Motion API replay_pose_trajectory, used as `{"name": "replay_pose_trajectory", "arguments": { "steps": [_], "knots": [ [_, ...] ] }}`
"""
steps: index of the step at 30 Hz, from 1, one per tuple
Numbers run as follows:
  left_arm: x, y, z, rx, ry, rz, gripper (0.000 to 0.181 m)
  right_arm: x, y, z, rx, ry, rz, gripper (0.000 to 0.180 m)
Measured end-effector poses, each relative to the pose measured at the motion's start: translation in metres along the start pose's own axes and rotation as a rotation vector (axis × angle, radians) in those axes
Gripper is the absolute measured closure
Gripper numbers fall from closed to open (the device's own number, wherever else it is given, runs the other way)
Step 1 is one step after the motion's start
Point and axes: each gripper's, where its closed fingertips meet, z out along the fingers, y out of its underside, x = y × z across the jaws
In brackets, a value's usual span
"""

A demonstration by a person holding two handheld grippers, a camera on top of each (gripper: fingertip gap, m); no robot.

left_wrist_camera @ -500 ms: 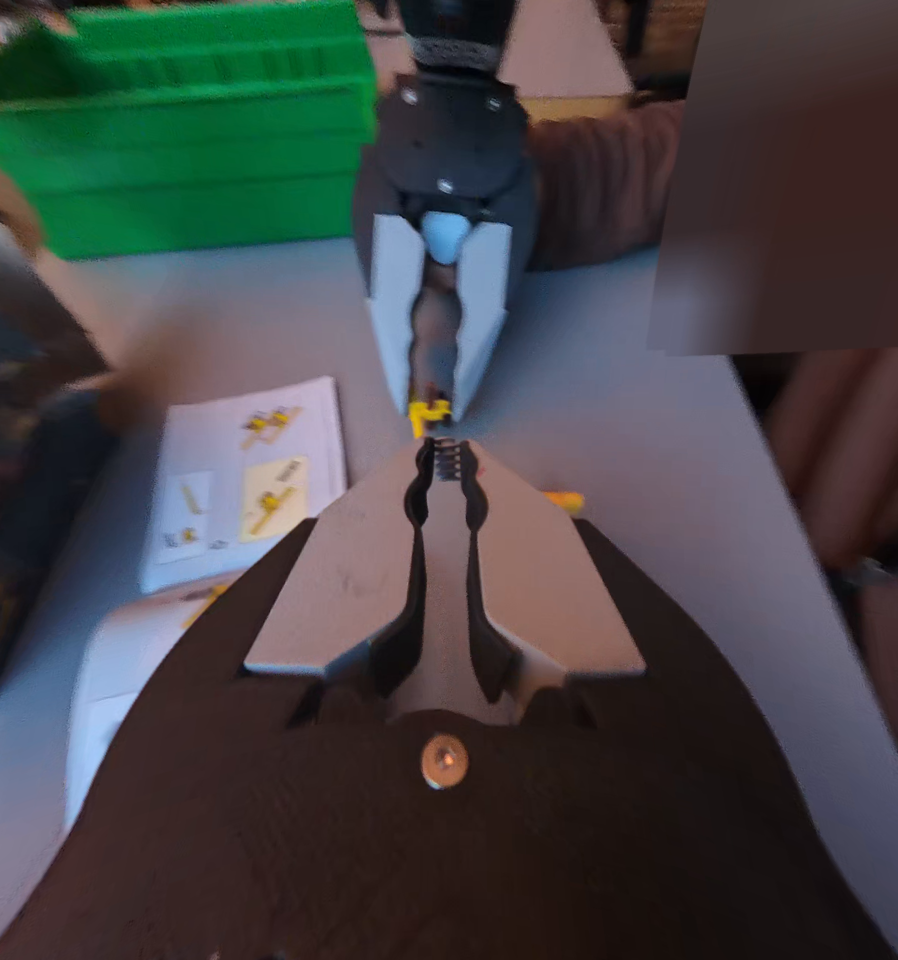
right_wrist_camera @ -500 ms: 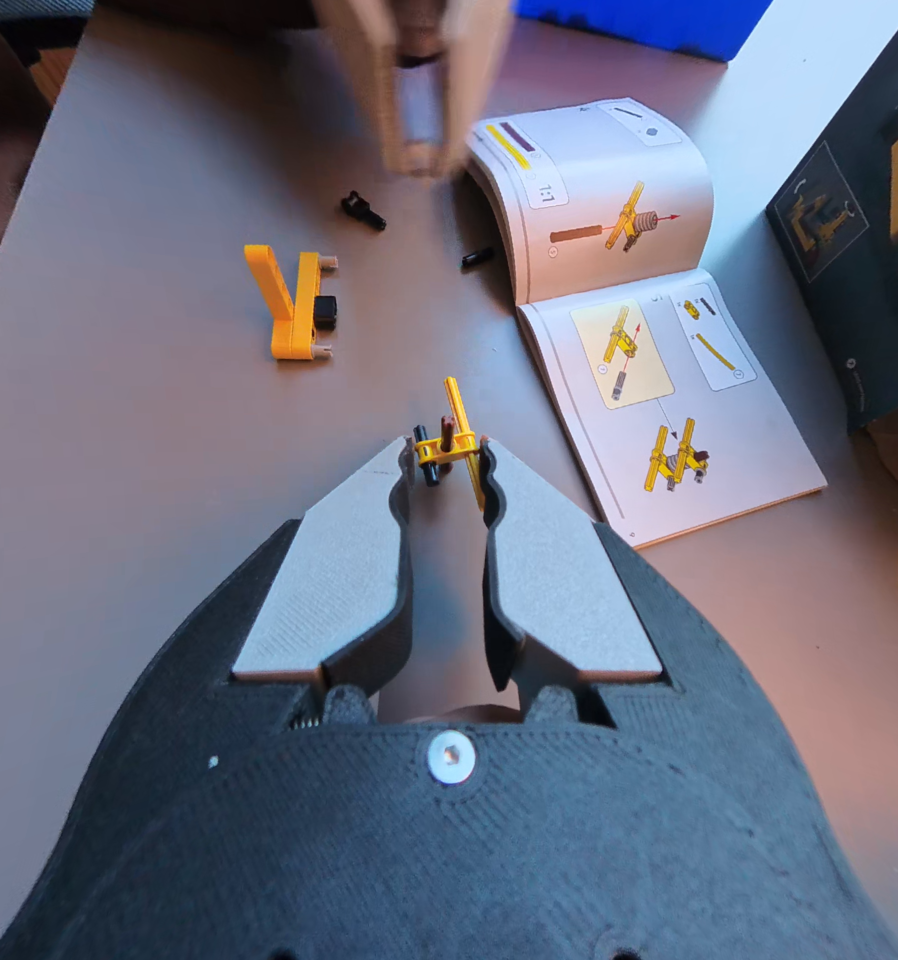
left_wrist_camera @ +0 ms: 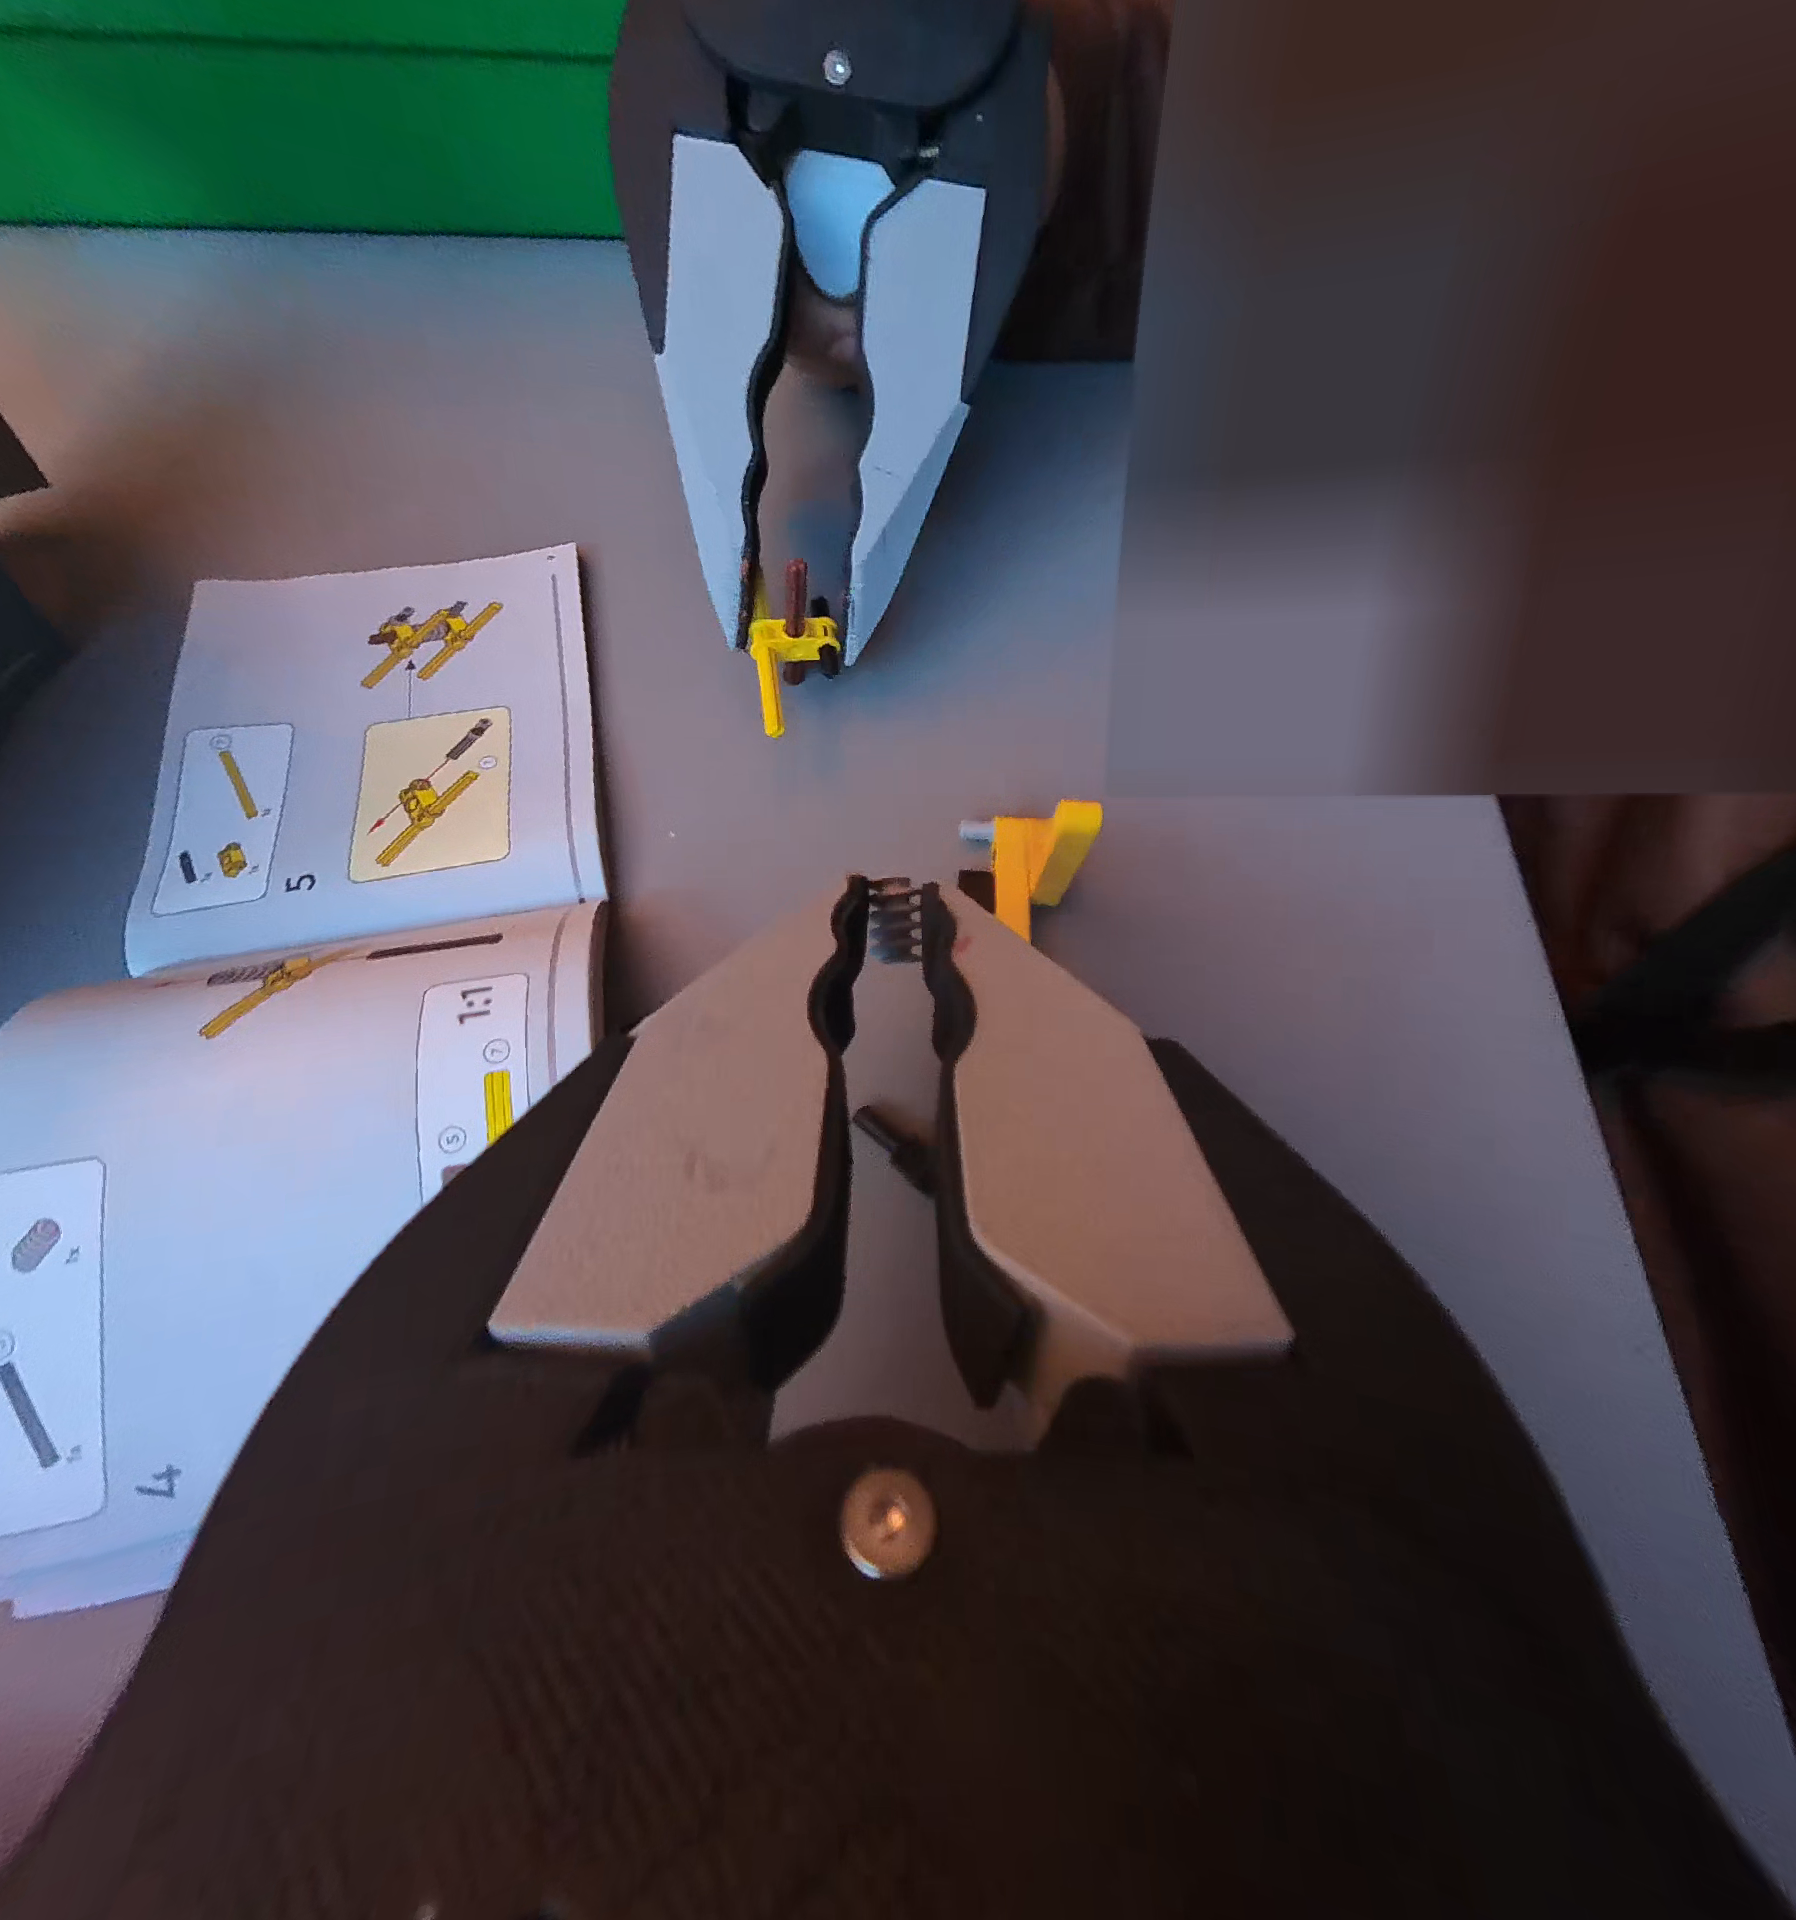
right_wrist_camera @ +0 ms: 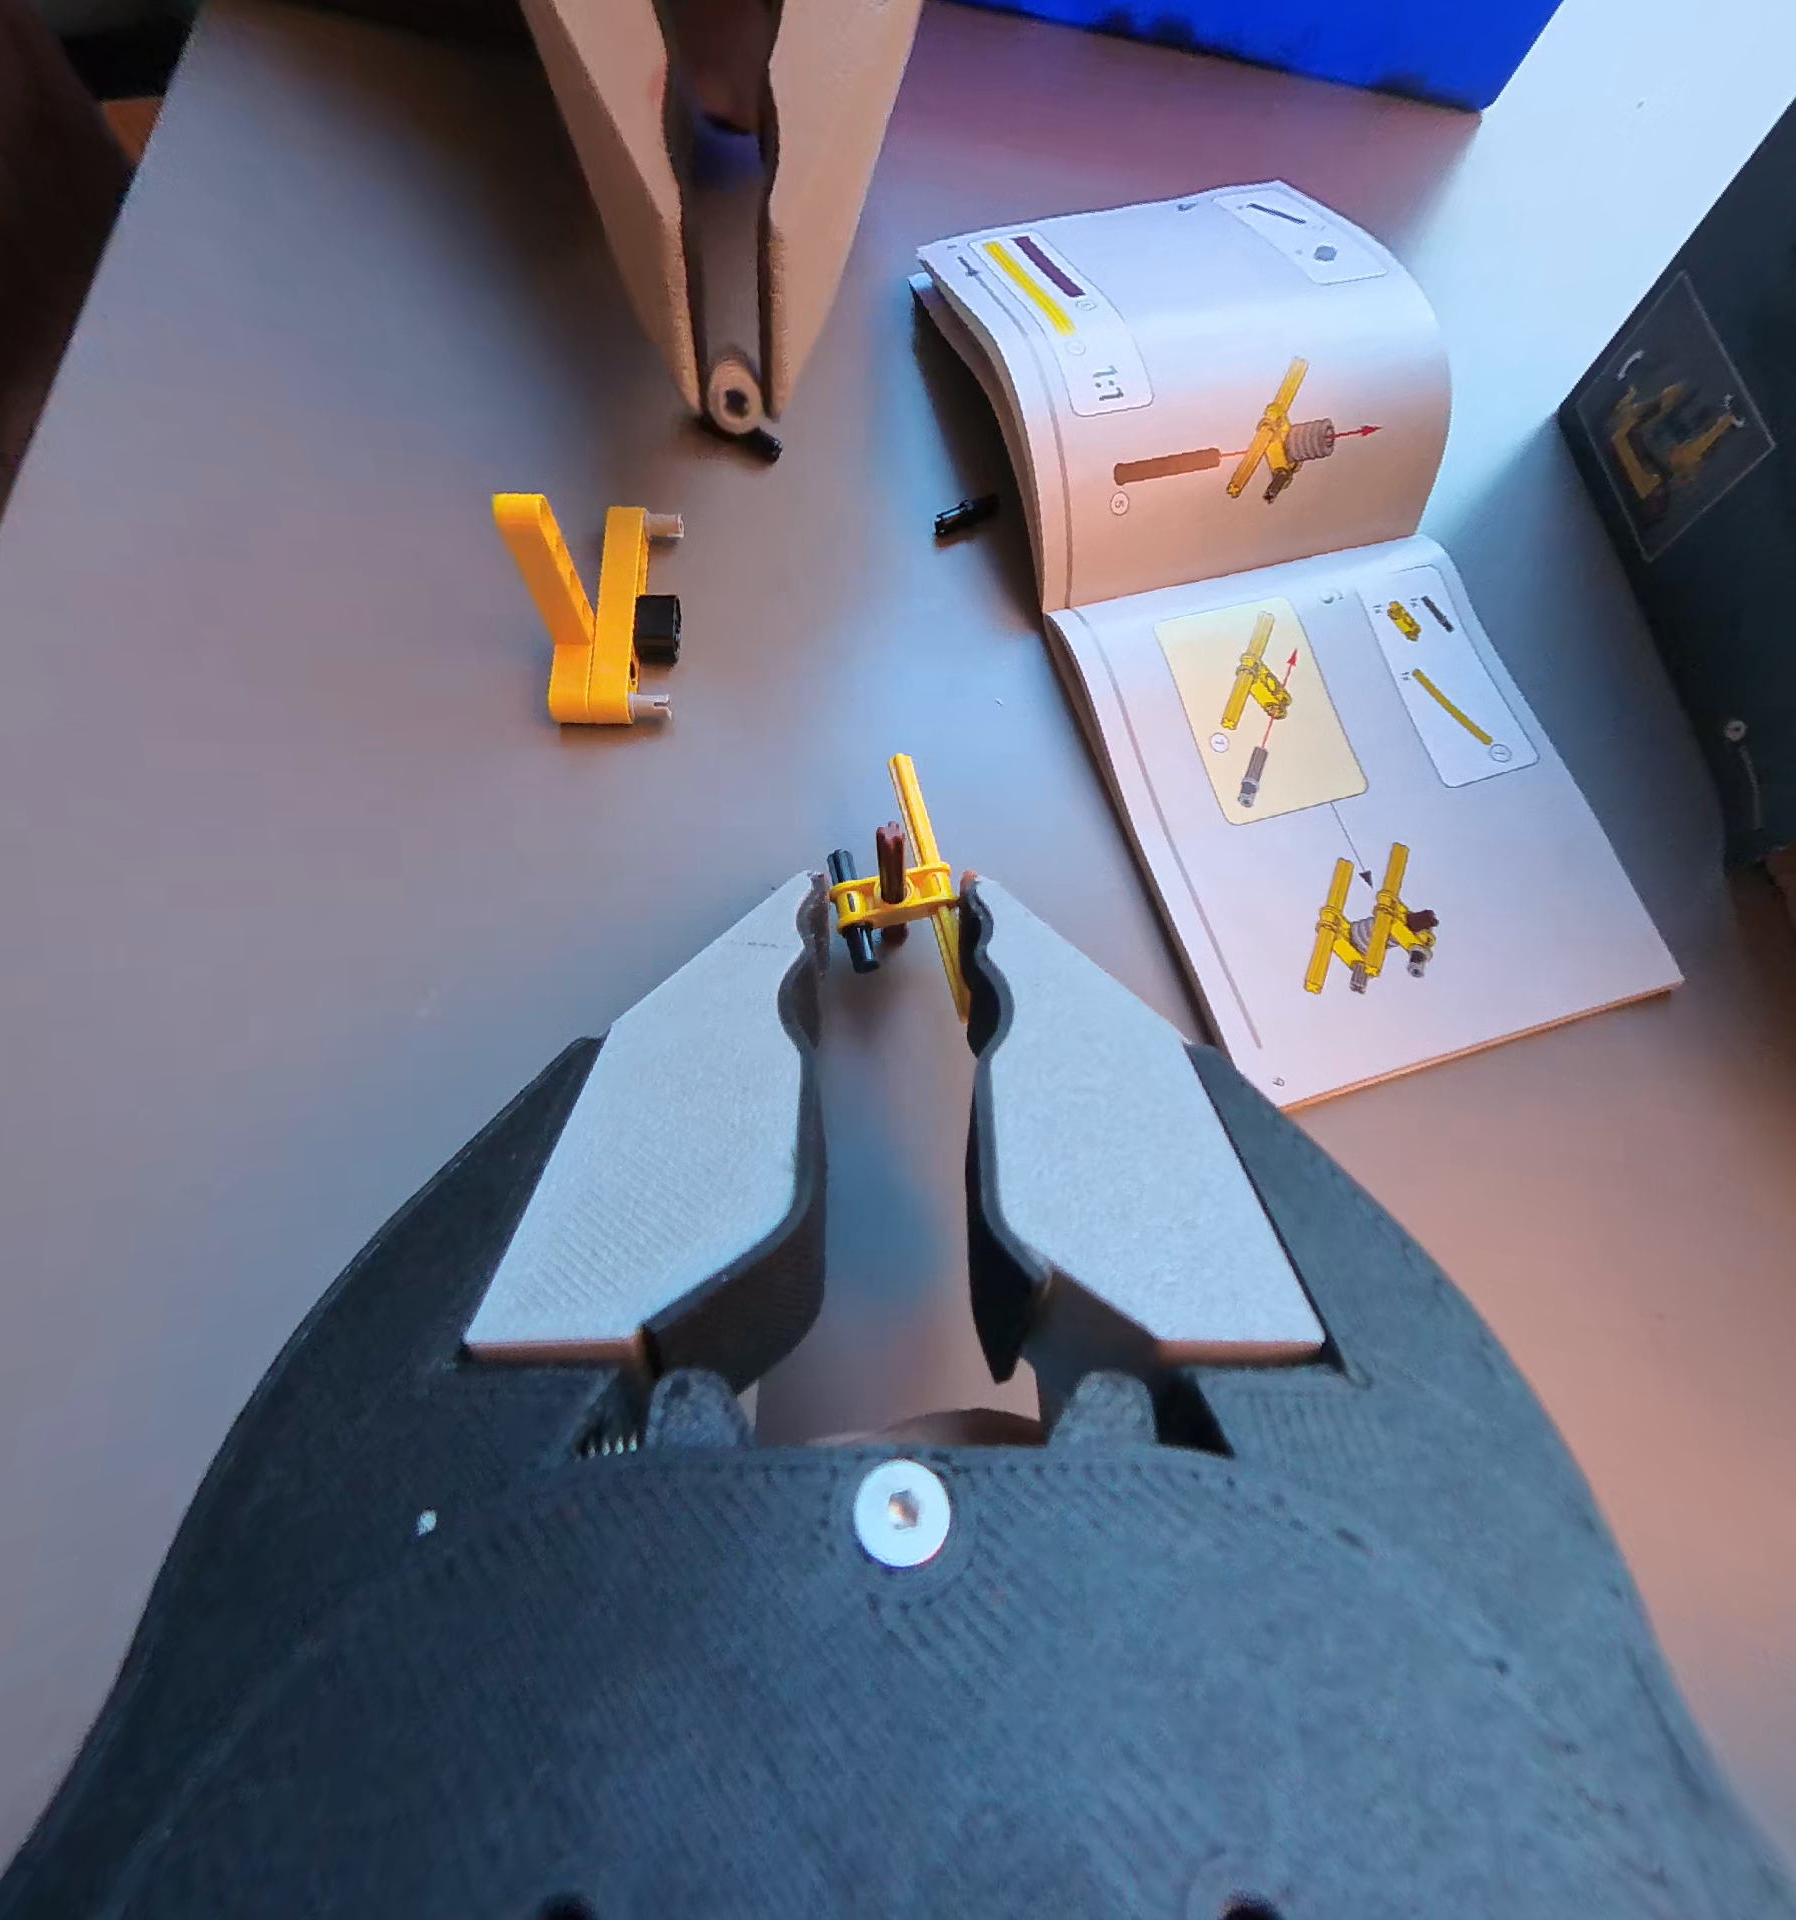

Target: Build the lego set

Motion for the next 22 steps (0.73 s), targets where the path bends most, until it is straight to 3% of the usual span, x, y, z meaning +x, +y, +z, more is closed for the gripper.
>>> {"name": "replay_pose_trajectory", "arguments": {
  "steps": [1, 22],
  "knots": [
    [-0.0011, 0.0014, 0.0003, -0.001, 0.005, -0.019, 0.173, 0.0003, 0.0, 0.0, 0.0, 0.001, 0.002, 0.158],
    [-0.0018, 0.0083, 0.0089, -0.047, -0.011, -0.024, 0.173, 0.0039, 0.008, 0.0059, -0.065, 0.034, -0.012, 0.158]
  ]
}}
